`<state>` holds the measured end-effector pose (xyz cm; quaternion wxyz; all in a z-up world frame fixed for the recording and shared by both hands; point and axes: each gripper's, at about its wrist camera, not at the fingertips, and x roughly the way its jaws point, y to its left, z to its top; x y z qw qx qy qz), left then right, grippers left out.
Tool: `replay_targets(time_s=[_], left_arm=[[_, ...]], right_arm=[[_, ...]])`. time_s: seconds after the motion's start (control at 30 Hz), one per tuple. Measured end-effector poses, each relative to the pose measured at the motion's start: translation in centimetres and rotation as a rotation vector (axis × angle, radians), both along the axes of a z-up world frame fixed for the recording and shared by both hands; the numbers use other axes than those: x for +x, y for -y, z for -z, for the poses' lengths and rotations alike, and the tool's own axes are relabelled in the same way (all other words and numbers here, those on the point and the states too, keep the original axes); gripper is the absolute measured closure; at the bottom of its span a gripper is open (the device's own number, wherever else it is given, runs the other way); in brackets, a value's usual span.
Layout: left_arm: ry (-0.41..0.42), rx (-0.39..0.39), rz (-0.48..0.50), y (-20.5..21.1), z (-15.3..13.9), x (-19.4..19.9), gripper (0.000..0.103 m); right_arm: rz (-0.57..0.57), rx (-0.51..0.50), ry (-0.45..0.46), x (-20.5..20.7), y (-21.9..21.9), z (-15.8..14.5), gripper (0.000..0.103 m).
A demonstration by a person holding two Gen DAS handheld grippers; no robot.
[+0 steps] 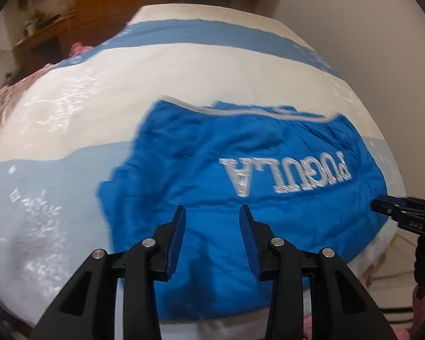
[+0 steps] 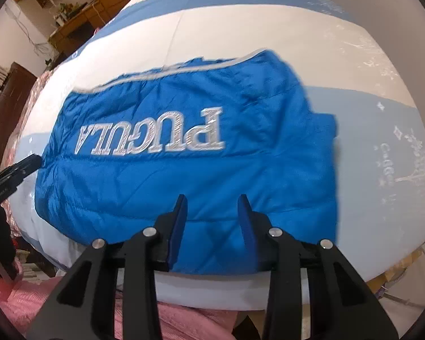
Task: Fold large clothes
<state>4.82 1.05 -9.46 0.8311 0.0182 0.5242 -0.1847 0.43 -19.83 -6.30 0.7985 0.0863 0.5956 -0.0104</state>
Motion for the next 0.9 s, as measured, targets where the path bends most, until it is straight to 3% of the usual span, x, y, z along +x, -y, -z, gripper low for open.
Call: replay_targets(time_s=[0.17, 0.23, 0.37, 0.53, 0.7, 0.8, 0.9], left_arm=[[-0.032, 0.059, 0.006, 1.4, 2.8, -0.4, 0.064], [-0.085, 0.043, -0.001, 1.0, 4.9, -0.3, 0.062], [-0.074, 0.039, -0.017, 1.1, 5.8, -0.5, 0.062], [-0.078, 0.102, -0.068, 2.3, 4.9, -0.4, 0.064], [-0.051, 0.036, -0.067, 5.3, 2.4, 0.5, 0.063], [-0.027, 0.054, -0.063, 8.0, 2.6, 1.5, 0.063], [-0.038, 0.08, -0.079, 9.6, 4.1, 2.9, 0.063]], right_arm=[[0.018, -0.03, -0.05, 0.2, -0.8, 3.2, 0.068], [0.021, -0.013, -0.061, 0.0, -0.7, 4.6, 0.068], [0.027, -0.014, -0.038, -0.4, -0.8, 6.2, 0.068], [0.027, 0.045, -0.05, -0.4, 0.5, 4.5, 0.074], [0.022, 0.011, 0.065, 0.9, 4.4, -0.3, 0.073], [0.021, -0.018, 0.067, 2.4, 6.5, 0.0, 0.073], [0.015, 0.003, 0.017, 4.1, 8.3, 2.3, 0.076]])
